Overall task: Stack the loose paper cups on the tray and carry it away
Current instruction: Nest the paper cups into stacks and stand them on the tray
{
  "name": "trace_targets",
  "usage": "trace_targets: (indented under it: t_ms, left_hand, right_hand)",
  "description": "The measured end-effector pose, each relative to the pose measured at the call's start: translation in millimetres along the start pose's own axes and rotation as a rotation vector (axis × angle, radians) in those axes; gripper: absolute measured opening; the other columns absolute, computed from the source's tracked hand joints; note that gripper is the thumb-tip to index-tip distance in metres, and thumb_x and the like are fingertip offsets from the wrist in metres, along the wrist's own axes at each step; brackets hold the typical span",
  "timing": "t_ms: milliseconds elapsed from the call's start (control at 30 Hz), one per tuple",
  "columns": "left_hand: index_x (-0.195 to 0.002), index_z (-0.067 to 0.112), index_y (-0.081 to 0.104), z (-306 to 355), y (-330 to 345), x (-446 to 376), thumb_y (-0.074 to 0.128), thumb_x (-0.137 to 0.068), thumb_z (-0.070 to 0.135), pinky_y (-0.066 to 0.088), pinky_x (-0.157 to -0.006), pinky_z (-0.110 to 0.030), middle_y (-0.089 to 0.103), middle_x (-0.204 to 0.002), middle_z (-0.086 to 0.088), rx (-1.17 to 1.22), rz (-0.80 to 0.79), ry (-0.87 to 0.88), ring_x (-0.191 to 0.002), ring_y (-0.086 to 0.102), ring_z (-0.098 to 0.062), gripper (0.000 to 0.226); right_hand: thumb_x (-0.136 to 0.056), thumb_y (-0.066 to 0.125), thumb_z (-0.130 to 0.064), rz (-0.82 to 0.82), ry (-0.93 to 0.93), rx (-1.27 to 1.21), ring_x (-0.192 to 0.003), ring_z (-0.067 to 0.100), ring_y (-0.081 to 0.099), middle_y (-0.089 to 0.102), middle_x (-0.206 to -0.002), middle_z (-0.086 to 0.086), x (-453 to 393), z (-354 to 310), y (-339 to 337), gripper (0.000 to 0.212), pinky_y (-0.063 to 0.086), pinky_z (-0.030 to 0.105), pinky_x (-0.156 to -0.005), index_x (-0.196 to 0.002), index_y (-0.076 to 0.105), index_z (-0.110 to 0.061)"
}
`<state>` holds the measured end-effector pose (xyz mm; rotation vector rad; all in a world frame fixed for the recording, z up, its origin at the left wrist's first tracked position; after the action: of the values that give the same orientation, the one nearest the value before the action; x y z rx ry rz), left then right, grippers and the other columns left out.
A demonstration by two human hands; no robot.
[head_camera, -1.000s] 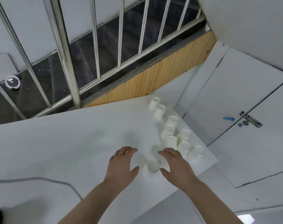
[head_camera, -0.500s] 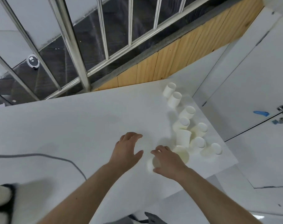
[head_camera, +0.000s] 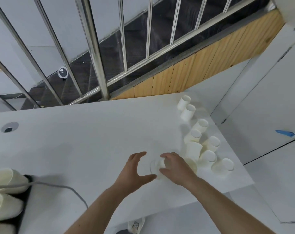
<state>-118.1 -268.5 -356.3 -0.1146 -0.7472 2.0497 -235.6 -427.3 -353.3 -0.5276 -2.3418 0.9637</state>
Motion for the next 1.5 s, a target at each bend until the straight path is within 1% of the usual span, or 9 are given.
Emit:
trace_targets:
  t_ms: [100,167,367,500,633,733,933,1167,1500]
  left_hand:
    - [-0.139,0.042,0.033,8.0,3.9,0.2,0.081,-0.065,0.048,0.046,-0.095,-0.026,0.034,-0.134,0.025,0.226,0.0,-0.052,-0.123,0.039,0.002,0.088]
    - [-0.136,0.045,0.037,13.8,5.7,-1.6,0.082,-0.067,0.044,0.053,-0.088,-0.028,0.036,-0.135,0.027,0.364,-0.002,-0.048,-0.123,0.042,0.002,0.083]
    - [-0.128,0.039,0.046,31.8,8.0,-10.2,0.078,-0.076,0.026,0.053,-0.074,-0.018,0.052,-0.126,0.018,0.504,0.001,0.028,-0.113,0.055,-0.006,0.062]
    - [-0.123,0.041,0.049,30.9,10.0,-16.9,0.079,-0.07,0.032,0.055,-0.077,-0.024,0.052,-0.122,0.014,0.419,0.031,0.01,-0.11,0.054,-0.004,0.062]
    - [-0.134,0.033,0.041,24.2,11.4,-24.5,0.076,-0.072,0.029,0.046,-0.089,-0.025,0.04,-0.127,0.011,-0.09,0.069,0.033,-0.113,0.045,-0.009,0.071]
    - [-0.141,0.031,0.032,19.4,18.9,-26.0,0.067,-0.077,0.029,0.047,-0.087,-0.026,0.034,-0.133,0.008,-0.37,0.009,0.071,-0.124,0.037,-0.014,0.073]
    - [-0.142,0.03,0.028,10.7,34.7,-28.9,0.061,-0.078,0.026,0.049,-0.084,-0.026,0.032,-0.134,0.004,-0.526,-0.066,0.089,-0.122,0.038,-0.017,0.072]
    - [-0.142,0.03,0.028,2.3,37.6,-33.7,0.061,-0.079,0.026,0.049,-0.085,-0.026,0.031,-0.135,0.004,-0.549,-0.105,0.081,-0.122,0.038,-0.017,0.071]
    - [-0.144,0.03,0.026,7.9,15.1,-47.5,0.061,-0.081,0.032,0.048,-0.086,-0.025,0.03,-0.137,0.006,-0.441,-0.021,0.16,-0.124,0.036,-0.016,0.072]
  right_hand:
    - [-0.088,0.067,-0.018,-0.003,0.2,-0.738,-0.1,0.019,0.061,0.059,-0.118,0.009,10.5,-9.5,-19.8,0.028,0.057,0.029,-0.076,-0.115,0.064,-0.023]
    - [-0.091,0.061,-0.012,-0.061,0.269,-1.055,-0.091,0.025,0.063,0.062,-0.11,0.015,14.4,-12.3,-25.9,0.022,0.056,0.032,-0.07,-0.112,0.067,-0.014]
    - [-0.092,0.056,-0.01,-0.127,0.276,-1.236,-0.089,0.028,0.062,0.063,-0.104,0.013,18.3,-6.8,-32.2,0.027,0.054,0.036,-0.072,-0.118,0.065,-0.008]
    - [-0.094,0.06,-0.021,-0.072,0.235,-1.026,-0.099,0.019,0.064,0.066,-0.113,0.005,14.8,4.0,-32.1,0.024,0.056,0.034,-0.078,-0.118,0.064,-0.018]
    - [-0.089,0.063,-0.045,0.174,0.079,-0.088,-0.12,0.009,0.048,0.049,-0.132,-0.009,12.4,36.5,-34.1,0.047,0.043,0.026,-0.098,-0.131,0.052,-0.029]
    - [-0.088,0.059,-0.051,0.09,-0.006,0.404,-0.136,0.018,0.028,0.031,-0.147,-0.004,11.8,54.4,-33.5,0.068,0.038,0.032,-0.105,-0.146,0.033,-0.028]
    - [-0.086,0.064,-0.044,-0.036,0.051,0.502,-0.139,0.022,0.021,0.018,-0.154,0.001,7.3,58.2,-26.4,0.079,0.04,0.036,-0.104,-0.151,0.022,-0.029]
    - [-0.086,0.058,-0.017,-0.066,0.06,0.478,-0.134,0.022,0.029,0.027,-0.147,0.0,1.6,57.8,-18.6,0.068,0.048,0.033,-0.095,-0.147,0.03,-0.028]
    - [-0.085,0.056,-0.031,0.078,-0.015,0.387,-0.131,0.016,0.031,0.031,-0.142,-0.007,-2.8,26.2,-21.3,0.067,0.049,0.026,-0.09,-0.147,0.031,-0.032]
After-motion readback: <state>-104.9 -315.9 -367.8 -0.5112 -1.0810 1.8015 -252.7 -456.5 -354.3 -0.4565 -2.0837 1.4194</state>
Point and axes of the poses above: each hand's wrist, its own x-axis away from the middle knuckle, its own y-axis out of the palm, z = x × y, the point moved 1 cm from there along -x, towards the middle knuckle
